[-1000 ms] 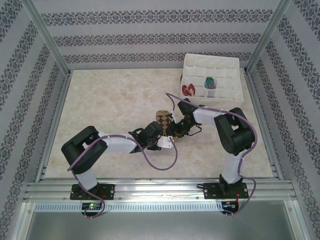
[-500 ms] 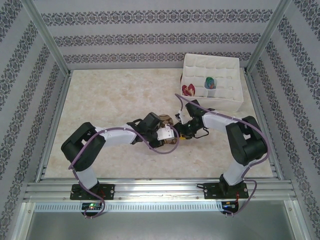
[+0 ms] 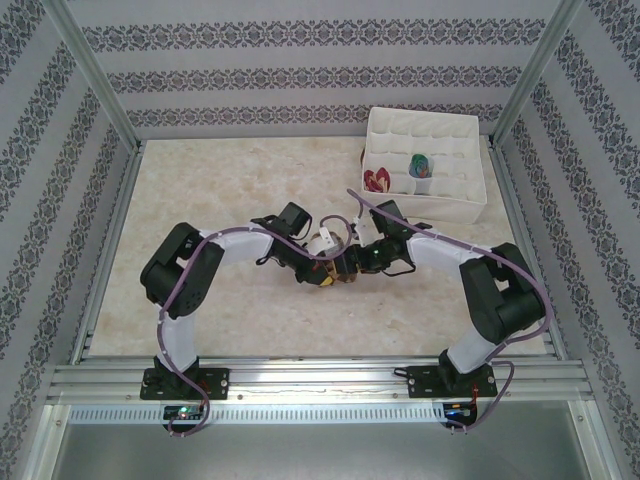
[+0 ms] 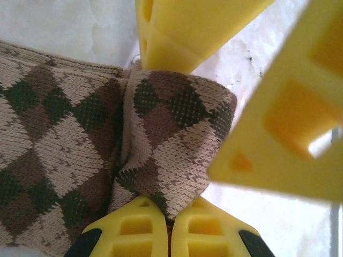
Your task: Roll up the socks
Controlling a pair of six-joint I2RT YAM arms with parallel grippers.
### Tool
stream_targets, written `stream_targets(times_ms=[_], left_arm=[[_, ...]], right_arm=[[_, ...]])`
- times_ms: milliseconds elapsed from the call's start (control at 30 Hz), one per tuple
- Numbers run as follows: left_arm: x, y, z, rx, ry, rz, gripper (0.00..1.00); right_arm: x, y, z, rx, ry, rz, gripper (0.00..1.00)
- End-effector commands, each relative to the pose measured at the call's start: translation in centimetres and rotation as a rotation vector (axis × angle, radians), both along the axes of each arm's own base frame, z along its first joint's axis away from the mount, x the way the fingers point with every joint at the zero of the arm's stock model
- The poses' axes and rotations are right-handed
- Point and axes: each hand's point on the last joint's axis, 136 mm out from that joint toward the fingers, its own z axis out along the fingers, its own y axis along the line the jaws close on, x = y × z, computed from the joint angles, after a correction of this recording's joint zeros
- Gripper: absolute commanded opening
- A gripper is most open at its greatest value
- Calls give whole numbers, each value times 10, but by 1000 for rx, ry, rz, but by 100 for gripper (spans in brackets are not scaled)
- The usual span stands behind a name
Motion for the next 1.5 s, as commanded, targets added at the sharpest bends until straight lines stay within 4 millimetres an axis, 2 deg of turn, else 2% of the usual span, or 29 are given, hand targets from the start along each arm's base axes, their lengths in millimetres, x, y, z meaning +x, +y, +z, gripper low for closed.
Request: stream_targets(times_ms=[0, 133, 333, 633, 800, 900, 1000, 1200, 1367, 1467], left_arm=[[-27, 11, -16, 55, 189, 3, 0], [-13, 14, -21, 77, 187, 68, 3], [-7, 17, -23, 48, 253, 123, 3], [-4, 22, -26, 56, 261, 154, 3], [-1, 25, -27, 69, 228, 159, 3], [1, 28, -28, 77, 184, 165, 8], [4, 31, -23, 71, 108, 159, 15], [10, 39, 7, 17, -169, 125, 25], [3, 42, 34, -24, -539, 62, 30], [-5, 37, 43, -10, -780, 11, 40]], right_arm=[[4, 12, -5, 20, -25, 52, 56], [-7, 15, -14, 13, 6, 90, 56], [-19, 15, -23, -2, 26, 113, 54], [-20, 13, -36, -40, 58, 107, 27], [-19, 8, -43, -81, 76, 91, 15], [-18, 2, -48, -125, 88, 71, 12], [-16, -10, -58, -198, 117, 23, 12], [-20, -20, -74, -236, 199, -30, 10], [-22, -22, -82, -252, 246, -41, 9], [-23, -22, -85, -247, 270, -45, 9]])
